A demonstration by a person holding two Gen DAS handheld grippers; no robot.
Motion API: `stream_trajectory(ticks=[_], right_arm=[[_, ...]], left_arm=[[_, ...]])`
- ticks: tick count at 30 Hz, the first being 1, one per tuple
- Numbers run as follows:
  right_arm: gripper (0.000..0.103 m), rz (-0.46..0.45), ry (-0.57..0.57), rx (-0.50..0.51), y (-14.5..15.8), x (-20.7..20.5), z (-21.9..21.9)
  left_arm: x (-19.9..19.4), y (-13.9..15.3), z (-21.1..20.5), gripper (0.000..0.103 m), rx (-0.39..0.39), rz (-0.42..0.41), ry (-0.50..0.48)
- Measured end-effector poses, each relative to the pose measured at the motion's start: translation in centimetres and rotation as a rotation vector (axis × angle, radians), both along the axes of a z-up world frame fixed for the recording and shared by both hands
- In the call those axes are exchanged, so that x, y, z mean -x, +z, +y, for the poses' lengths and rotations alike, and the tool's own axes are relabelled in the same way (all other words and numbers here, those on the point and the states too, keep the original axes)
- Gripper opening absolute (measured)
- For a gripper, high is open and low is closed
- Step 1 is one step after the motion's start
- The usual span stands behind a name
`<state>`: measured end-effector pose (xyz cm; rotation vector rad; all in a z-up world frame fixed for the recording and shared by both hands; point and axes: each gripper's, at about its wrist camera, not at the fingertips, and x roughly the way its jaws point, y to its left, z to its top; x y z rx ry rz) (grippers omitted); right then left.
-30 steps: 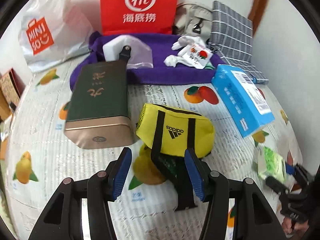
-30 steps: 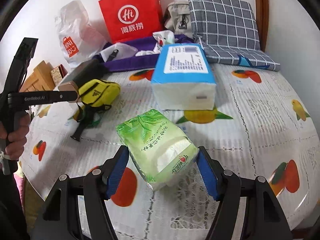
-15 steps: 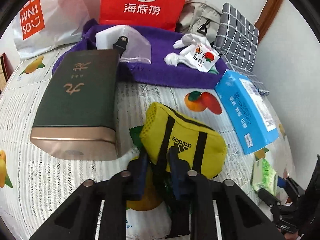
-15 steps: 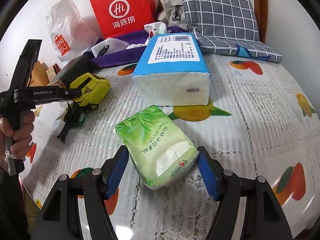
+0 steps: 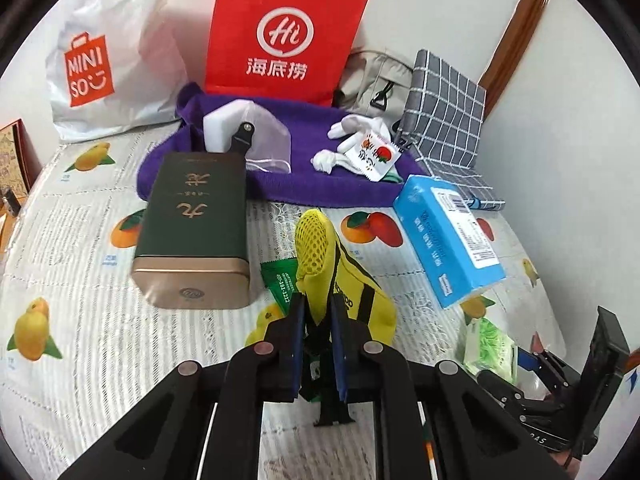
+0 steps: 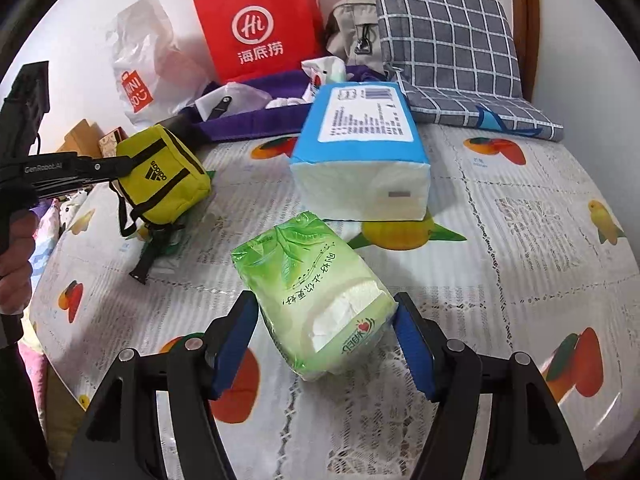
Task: Organize soft objects
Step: 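Lift the yellow pouch with the left tool while the right tool grasps the green tissue pack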
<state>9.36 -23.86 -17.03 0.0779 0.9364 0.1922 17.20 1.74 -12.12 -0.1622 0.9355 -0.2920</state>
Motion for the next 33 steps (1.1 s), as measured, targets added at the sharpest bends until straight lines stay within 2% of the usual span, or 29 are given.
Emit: stream_trajectory(ticks=[10,17,28,33], right_arm=[[0.068,-0.021,0.003,0.002,1.7,1.3,0.3],[0.068,-0.043,0.002,0.013,3.5,2.1,0.5],[0.068,-0.078,-0.003,0.026,6.1,2.3,1.0],[0.068,-0.075,0.008,-0.010,7.0,1.7,1.1]], left_arm=[[2.9,2.4,1.2,0.012,-0.006,-0.039,0.030],[4.6,3.3,1.7,0.012,0.016,-0.052,0.047],[5.9,5.1,2.2,0.012,0.024,-0.085,0.058],[6.0,5.6,2.5,0.012,0.037,-0.086,0.062]])
